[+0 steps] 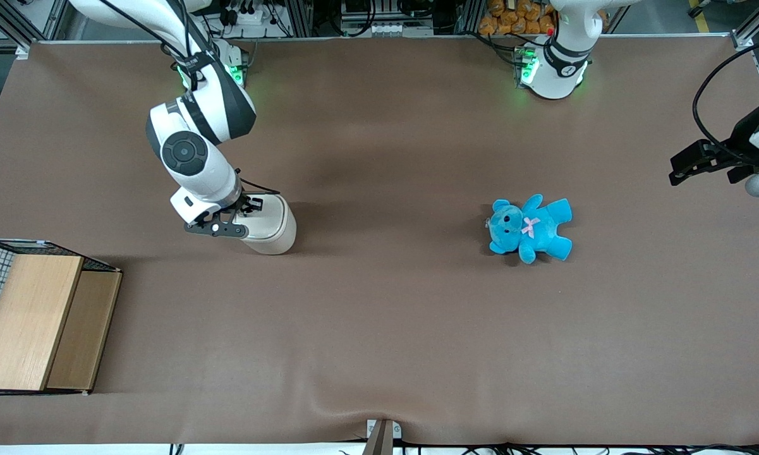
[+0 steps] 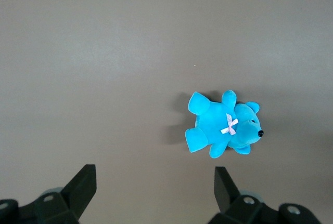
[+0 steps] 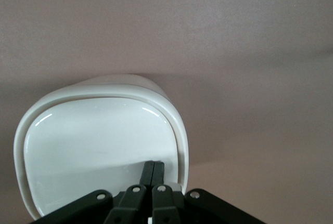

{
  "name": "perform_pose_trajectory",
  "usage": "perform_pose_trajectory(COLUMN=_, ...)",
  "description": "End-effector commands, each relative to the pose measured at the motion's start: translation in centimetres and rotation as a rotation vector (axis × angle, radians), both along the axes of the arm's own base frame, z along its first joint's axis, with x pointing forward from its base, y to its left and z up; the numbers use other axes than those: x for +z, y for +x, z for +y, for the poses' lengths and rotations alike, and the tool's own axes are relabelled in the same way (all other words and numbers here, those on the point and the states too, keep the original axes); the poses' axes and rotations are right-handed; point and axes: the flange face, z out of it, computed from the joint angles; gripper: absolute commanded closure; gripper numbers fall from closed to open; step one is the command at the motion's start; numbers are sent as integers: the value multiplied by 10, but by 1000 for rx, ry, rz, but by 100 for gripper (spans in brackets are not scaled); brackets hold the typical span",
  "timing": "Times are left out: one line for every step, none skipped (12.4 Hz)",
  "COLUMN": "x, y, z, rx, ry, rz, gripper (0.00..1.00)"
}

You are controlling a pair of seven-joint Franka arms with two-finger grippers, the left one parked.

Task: Open trash can with right arm
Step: 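Lower the right gripper onto the lid and tip it open, then lift the right gripper away from the opened trash can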

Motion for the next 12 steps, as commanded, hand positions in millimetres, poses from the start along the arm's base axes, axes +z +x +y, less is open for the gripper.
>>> perform_pose_trajectory(x=22, y=3, z=2, rx=-10, ry=-28, rz=5, gripper=71)
perform_pose_trajectory(x=41, y=2, z=5, rx=-8, ry=-42, rz=16, gripper=60)
perform_pose_trajectory(x=70, y=4, z=12, rx=12, ry=-31, rz=-17, gripper=39)
perform_pose_trajectory(x=96, y=3, z=16, rx=4, ry=-12, rz=-44, gripper=17)
perform_pose_trajectory(x=129, y=2, z=19, rx=-19, ry=30, rz=-65, gripper=5)
perform_pose_trajectory(x=161, y=5, z=17, rx=-41, ry=57, rz=-66, gripper=0)
perform_pose_trajectory(x=192, y=6, z=7, rx=-49, ry=53, rz=-58, gripper=0)
perform_pose_trajectory(x=222, y=8, z=-2, rx=-27, ry=51, rz=-58, gripper=0)
perform_pose_trajectory(x=243, y=10, z=-21, rx=4, ry=51, rz=-48, gripper=0)
perform_pose_trajectory(x=259, y=12, z=-35, rx=24, ry=55, rz=-42, gripper=0)
perform_pose_trajectory(x=270, y=14, z=-48, rx=11, ry=52, rz=-33, gripper=0)
perform_pose_trajectory(x=273, y=15, z=-71, rx=-18, ry=46, rz=-5, gripper=0)
